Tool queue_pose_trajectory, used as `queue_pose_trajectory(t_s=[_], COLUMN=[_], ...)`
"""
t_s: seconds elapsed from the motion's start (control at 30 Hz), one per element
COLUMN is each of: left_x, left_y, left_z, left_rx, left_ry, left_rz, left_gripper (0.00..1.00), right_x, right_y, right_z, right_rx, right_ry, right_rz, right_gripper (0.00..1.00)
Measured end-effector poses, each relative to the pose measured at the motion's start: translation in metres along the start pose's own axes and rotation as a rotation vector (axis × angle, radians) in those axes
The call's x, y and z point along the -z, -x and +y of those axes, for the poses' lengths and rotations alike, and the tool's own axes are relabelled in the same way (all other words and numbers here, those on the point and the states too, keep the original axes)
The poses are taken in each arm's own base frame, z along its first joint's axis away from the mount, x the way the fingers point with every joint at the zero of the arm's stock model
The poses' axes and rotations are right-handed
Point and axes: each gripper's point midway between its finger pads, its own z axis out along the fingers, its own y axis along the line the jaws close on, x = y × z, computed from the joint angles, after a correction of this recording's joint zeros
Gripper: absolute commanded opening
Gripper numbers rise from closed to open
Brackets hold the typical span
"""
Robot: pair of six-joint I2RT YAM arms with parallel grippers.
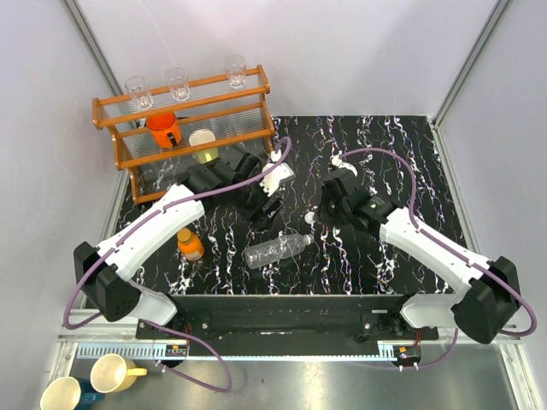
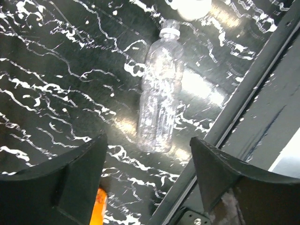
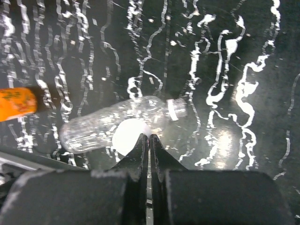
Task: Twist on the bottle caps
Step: Pick up the bottle cap from the center of the board.
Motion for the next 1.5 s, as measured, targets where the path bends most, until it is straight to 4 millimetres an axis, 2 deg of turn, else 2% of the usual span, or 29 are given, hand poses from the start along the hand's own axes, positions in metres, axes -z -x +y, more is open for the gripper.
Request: queue_pose_trajectory(t_s=[0.1, 0.3, 0.5, 0.93, 1.27, 1.5], left_x=[0.003, 0.005, -0.001, -0.039, -0.039, -0.038], left_y=[0.01, 0.025, 0.034, 0.033, 0.036, 0.039], left_z=[-0.007, -0.014, -0.014, -0.014, -0.009, -0.009], left_rx=[0.043, 0.101, 0.148, 0.173, 0.173, 0.177], left_ry=[-0.033, -0.063, -0.057, -0.015, 0.018, 0.023], left_rz=[-0.035, -0.09, -0.107, -0.041, -0.048, -0.056], left_gripper=[0.73, 0.55, 0.51, 0.46, 0.38, 0.38], right_x=[0.01, 0.013, 0.013, 0.014, 0.01, 0.007], right_y=[0.005, -0.001, -0.005, 0.007, 0.007, 0.006], right_z=[0.019, 0.046, 0.064, 0.079, 0.076, 0.078], right_rx=[-0.027, -0.061, -0.082, -0.103, -0.102, -0.097], right_ry=[0.052, 0.117, 0.153, 0.156, 0.137, 0.133], right_rz=[-0.049, -0.062, -0.071, -0.111, -0.115, -0.109], right_gripper=[0.0, 0.0, 0.0, 0.0, 0.0, 0.0])
